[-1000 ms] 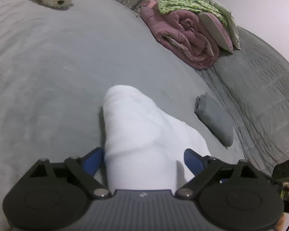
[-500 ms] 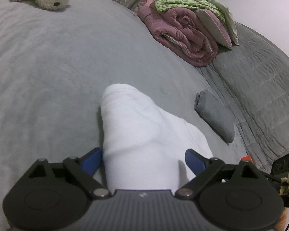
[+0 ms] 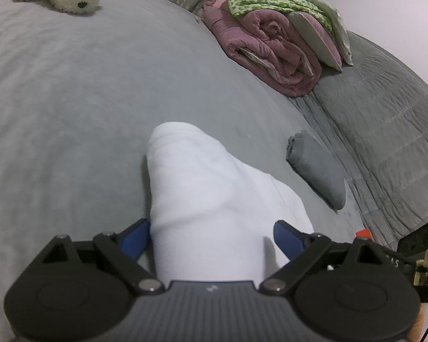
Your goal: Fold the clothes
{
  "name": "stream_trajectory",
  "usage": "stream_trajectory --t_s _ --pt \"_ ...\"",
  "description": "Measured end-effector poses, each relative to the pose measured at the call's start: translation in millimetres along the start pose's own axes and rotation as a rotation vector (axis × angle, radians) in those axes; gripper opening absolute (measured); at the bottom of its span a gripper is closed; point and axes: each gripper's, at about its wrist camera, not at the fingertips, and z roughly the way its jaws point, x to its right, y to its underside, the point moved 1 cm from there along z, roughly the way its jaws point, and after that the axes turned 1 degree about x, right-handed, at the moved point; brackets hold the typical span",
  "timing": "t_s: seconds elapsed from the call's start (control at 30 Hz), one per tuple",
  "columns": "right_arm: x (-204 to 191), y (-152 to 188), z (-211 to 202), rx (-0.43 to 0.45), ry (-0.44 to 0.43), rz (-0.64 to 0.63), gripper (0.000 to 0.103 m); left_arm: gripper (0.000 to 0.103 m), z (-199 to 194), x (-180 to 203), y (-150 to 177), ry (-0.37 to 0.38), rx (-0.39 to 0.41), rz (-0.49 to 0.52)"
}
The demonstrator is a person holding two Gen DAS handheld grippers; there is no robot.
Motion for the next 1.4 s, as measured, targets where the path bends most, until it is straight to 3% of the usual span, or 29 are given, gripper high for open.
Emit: stream_trajectory --t_s 0.13,0.3,0.47,1.03,1.4 --pt "3.0 -0.3 -0.1 -0.027 -0.049 0.046 0.082 0.084 -1.0 -0.6 0.2 -0.005 0.004 -0.006" --pt "5.6 -0.3 -4.0 -0.028 -0.046 0.068 0.071 0.074 -2.2 -1.4 0.6 -0.011 0.009 -0.014" --pt "6.9 -0.6 -6.9 -0.029 -0.047 0.081 0.061 0.072 -3.4 -2.2 0.9 -0.017 0.015 -0.021" --pt "7.4 0.7 -14.6 -0.003 -0.053 0.081 0.053 0.054 -10.8 2.3 -0.9 -0.020 0.045 -0.020" --pt "-0.7 0.4 -22.0 0.026 -0.044 0.067 0.051 0.051 -17.3 14.8 -0.2 -0.027 0.076 -0.005"
